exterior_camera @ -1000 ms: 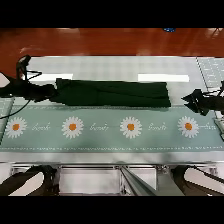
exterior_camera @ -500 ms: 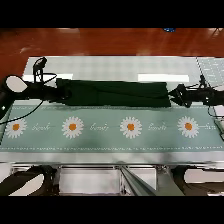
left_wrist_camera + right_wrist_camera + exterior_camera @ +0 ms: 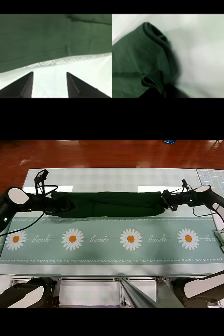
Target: Fold the shirts.
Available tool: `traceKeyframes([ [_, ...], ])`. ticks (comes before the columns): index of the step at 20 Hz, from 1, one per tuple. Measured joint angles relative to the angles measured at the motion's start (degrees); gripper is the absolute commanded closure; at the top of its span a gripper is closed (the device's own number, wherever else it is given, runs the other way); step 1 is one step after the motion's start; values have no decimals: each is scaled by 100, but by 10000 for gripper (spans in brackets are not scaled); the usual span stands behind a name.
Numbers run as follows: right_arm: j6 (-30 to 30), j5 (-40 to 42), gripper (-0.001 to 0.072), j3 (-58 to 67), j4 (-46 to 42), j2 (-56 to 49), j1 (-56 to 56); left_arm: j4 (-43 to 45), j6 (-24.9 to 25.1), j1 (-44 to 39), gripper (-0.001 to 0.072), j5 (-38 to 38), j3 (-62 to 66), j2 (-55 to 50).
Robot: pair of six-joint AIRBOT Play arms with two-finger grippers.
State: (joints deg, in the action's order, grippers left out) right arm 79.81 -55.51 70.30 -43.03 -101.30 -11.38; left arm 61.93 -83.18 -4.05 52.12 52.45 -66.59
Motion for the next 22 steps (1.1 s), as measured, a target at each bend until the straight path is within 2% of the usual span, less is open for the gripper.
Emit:
traceKeyframes([
  [3,-122,-264,688,175,-101,57,22,-42,0,0,215,-9,0,-7],
  [4,-162,-339,688,212,-90,173,-9,-46,0,0,345,-9,0,-9],
  [5,-181,-431,688,236,-129,321,-44,-52,0,0,626,-9,0,-11],
  [6,-188,-542,688,249,-271,520,-85,-57,2,0,687,-9,2,-11],
  [11,-223,-935,688,-155,-999,2055,-348,-350,282,-101,688,-184,48,-52],
  [14,-240,-1139,688,-717,-1257,3230,-485,-584,393,-505,688,-308,385,-387],
  [18,-155,-1432,688,-1327,-1397,4736,-551,-713,426,-1464,689,-367,1416,-1410],
  [22,98,-1755,688,-1537,-1427,5687,-570,-743,273,-2494,689,90,2938,-2796],
])
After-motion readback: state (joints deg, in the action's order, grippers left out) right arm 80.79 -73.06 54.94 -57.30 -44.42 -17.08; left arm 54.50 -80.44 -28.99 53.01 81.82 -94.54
